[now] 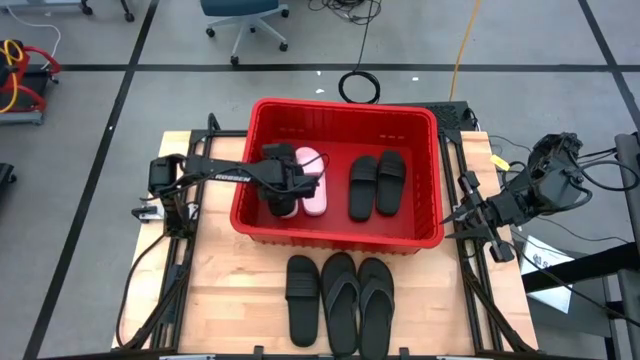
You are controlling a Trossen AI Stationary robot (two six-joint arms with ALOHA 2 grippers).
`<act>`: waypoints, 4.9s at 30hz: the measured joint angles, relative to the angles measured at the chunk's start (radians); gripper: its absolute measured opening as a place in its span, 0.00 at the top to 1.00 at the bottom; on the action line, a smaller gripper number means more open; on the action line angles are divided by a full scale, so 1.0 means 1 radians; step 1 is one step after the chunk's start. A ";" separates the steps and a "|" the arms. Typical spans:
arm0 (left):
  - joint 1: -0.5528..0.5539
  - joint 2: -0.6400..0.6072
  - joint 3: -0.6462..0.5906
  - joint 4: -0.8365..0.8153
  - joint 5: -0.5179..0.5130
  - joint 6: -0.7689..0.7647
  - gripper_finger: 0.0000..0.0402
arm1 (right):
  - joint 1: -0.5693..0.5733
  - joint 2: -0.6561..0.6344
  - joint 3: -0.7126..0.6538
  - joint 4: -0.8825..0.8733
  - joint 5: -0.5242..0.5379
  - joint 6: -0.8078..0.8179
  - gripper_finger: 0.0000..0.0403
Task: Pick and place slides into bin
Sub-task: Put the left black slide into the bin, then put the black slide into the bin
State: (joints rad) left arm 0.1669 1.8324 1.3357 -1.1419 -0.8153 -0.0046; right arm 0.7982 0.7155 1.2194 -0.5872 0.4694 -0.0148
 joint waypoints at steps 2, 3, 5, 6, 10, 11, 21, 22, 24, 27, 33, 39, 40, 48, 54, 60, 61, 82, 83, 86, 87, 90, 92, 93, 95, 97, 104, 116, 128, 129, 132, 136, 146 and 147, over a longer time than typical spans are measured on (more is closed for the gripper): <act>0.004 0.000 -0.001 0.000 0.003 0.000 0.92 | 0.000 0.000 0.000 0.000 0.000 -0.001 0.71; 0.006 0.000 -0.001 0.000 0.003 0.001 0.91 | 0.000 0.000 0.000 0.000 0.000 -0.001 0.71; 0.009 0.000 -0.001 0.000 0.004 0.001 0.90 | 0.000 0.000 0.000 0.000 0.000 -0.001 0.71; 0.010 0.000 -0.001 0.000 0.004 0.001 0.89 | 0.000 0.000 0.000 0.000 0.000 -0.001 0.71; 0.017 0.001 -0.002 0.000 0.004 0.002 0.86 | 0.000 0.000 0.000 0.008 0.000 -0.001 0.71; 0.019 0.001 -0.002 0.000 0.004 0.002 0.85 | 0.000 0.000 0.000 0.012 0.000 -0.001 0.71; 0.037 0.002 -0.003 -0.001 0.012 0.000 0.69 | 0.000 0.000 0.000 0.015 0.000 -0.001 0.71; 0.037 0.002 -0.003 -0.001 0.012 0.000 0.68 | 0.000 0.000 0.000 0.015 0.000 -0.001 0.71; 0.036 0.002 -0.003 -0.001 0.012 0.000 0.67 | 0.000 0.000 0.000 0.015 0.000 -0.001 0.71; 0.036 0.002 -0.003 -0.005 0.012 -0.001 0.67 | 0.000 0.000 0.000 0.015 0.000 -0.001 0.71; 0.027 0.003 0.068 -0.101 0.015 -0.044 0.67 | 0.000 0.000 0.000 0.015 0.000 0.002 0.71; -0.009 0.003 0.200 -0.217 0.006 -0.059 0.67 | 0.000 0.000 0.000 0.015 0.000 0.002 0.71; -0.015 0.003 0.218 -0.227 0.006 -0.052 0.67 | 0.000 0.000 0.000 0.015 0.000 0.002 0.71; -0.023 0.003 0.269 -0.252 0.004 -0.099 0.67 | 0.000 0.000 0.000 0.015 0.000 0.002 0.71; -0.023 0.003 0.269 -0.211 0.019 -0.114 0.67 | 0.000 0.000 0.000 0.015 0.000 0.002 0.71; -0.038 0.003 0.270 -0.121 0.184 -0.129 0.67 | 0.000 0.000 0.000 0.015 0.000 0.001 0.71; -0.048 0.003 0.278 -0.132 0.187 -0.130 0.67 | 0.000 0.000 0.000 0.015 0.000 0.001 0.71; -0.705 -0.140 0.409 -0.124 0.160 -0.417 0.67 | 0.000 0.002 0.000 0.015 0.000 0.010 0.71; -0.738 -0.138 0.409 -0.118 0.161 -0.442 0.67 | 0.000 0.002 0.000 0.015 0.000 0.010 0.71; -0.815 -0.121 0.409 -0.107 0.160 -0.534 0.67 | 0.000 0.002 0.000 0.015 0.000 0.010 0.71; -0.839 -0.109 0.409 -0.102 0.161 -0.558 0.67 | 0.000 0.002 0.000 0.015 0.000 0.010 0.71; -0.890 -0.060 0.407 -0.095 0.163 -0.574 0.67 | 0.000 0.003 0.000 0.015 0.000 0.011 0.71; -0.907 -0.024 0.408 -0.072 0.167 -0.577 0.67 | 0.000 0.003 0.000 0.015 0.000 0.010 0.71; -0.917 -0.004 0.408 -0.077 0.177 -0.577 0.67 | 0.000 0.003 0.000 0.015 0.000 0.011 0.71; -0.926 0.039 0.408 -0.081 0.202 -0.578 0.67 | 0.000 0.003 0.000 0.015 0.000 0.011 0.71; -0.930 0.080 0.408 -0.080 0.214 -0.578 0.67 | 0.000 0.003 0.000 0.015 0.000 0.011 0.71; -0.949 0.197 0.407 -0.073 0.187 -0.609 0.67 | 0.000 0.003 0.000 0.015 0.000 0.011 0.71; -0.951 0.316 0.407 0.016 0.188 -0.689 0.67 | 0.000 0.003 0.000 0.015 -0.003 0.063 0.71; -0.904 0.372 0.407 0.007 0.163 -0.704 0.67 | 0.000 0.003 0.000 0.014 -0.003 0.058 0.71; -0.900 0.374 0.407 0.006 0.152 -0.706 0.67 | 0.000 0.003 0.000 0.014 -0.003 0.057 0.71; -0.889 0.375 0.407 -0.010 0.115 -0.709 0.67 | 0.000 0.003 0.000 0.014 -0.003 0.056 0.71; -0.874 0.375 0.407 -0.064 0.103 -0.709 0.67 | 0.000 0.003 0.000 0.014 -0.003 0.056 0.71; -0.834 0.375 0.407 -0.064 0.128 -0.704 0.67 | 0.000 0.003 0.000 0.014 -0.003 0.055 0.71; -0.831 0.375 0.407 -0.064 0.133 -0.701 0.67 | 0.000 0.003 0.000 0.014 -0.003 0.055 0.71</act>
State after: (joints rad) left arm -0.6637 2.2074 1.7428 -1.2060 -0.6823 -0.7058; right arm 0.7982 0.7181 1.2190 -0.5735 0.4660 0.0406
